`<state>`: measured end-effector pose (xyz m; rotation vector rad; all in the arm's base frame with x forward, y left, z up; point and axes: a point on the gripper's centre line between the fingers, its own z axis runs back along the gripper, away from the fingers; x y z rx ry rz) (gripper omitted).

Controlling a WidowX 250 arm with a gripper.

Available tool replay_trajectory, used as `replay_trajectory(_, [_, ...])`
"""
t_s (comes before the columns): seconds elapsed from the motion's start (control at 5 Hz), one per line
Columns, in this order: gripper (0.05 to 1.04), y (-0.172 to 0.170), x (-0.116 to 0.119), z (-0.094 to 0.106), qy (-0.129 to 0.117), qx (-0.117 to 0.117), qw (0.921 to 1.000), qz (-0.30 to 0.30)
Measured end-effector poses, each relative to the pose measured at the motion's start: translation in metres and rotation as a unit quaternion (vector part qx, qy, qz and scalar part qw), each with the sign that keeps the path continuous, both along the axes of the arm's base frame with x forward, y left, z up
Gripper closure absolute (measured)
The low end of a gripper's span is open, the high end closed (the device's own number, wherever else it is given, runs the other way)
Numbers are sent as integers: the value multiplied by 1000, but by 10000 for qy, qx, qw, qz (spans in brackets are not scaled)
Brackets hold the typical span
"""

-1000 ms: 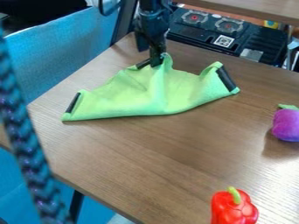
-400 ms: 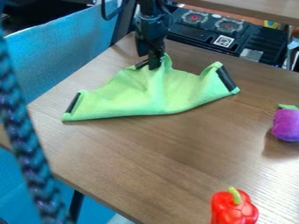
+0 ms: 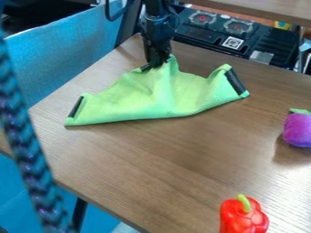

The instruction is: Unfold the cloth from the top to the bottom

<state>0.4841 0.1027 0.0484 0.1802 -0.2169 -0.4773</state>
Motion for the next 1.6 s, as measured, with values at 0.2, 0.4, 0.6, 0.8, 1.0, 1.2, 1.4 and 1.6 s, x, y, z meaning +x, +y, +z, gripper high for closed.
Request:
replay_trajectory(0.2, [999, -1, -1, -2, 22, -6, 10000, -1])
replay_trajectory(0.4, [1032, -1, -1, -2, 27, -11, 10000, 14])
replay_trajectory(0.6, [1033, -2, -3, -5, 69, -42, 10000, 19])
replay_trajectory(0.8, [1033, -7, -8, -8, 70, -185, 9998, -7])
replay_trajectory(1.0, [1033, -18, -12, 29, -380, -403, 9983, -185])
replay_trajectory(1.2, [1033, -28, -23, 52, -661, -531, 9958, -340])
replay_trajectory(1.4, [1033, -36, -35, 66, -778, -587, 9943, -444])
replay_trajectory(1.6, [1033, -57, -46, 56, -473, -547, 9955, -613])
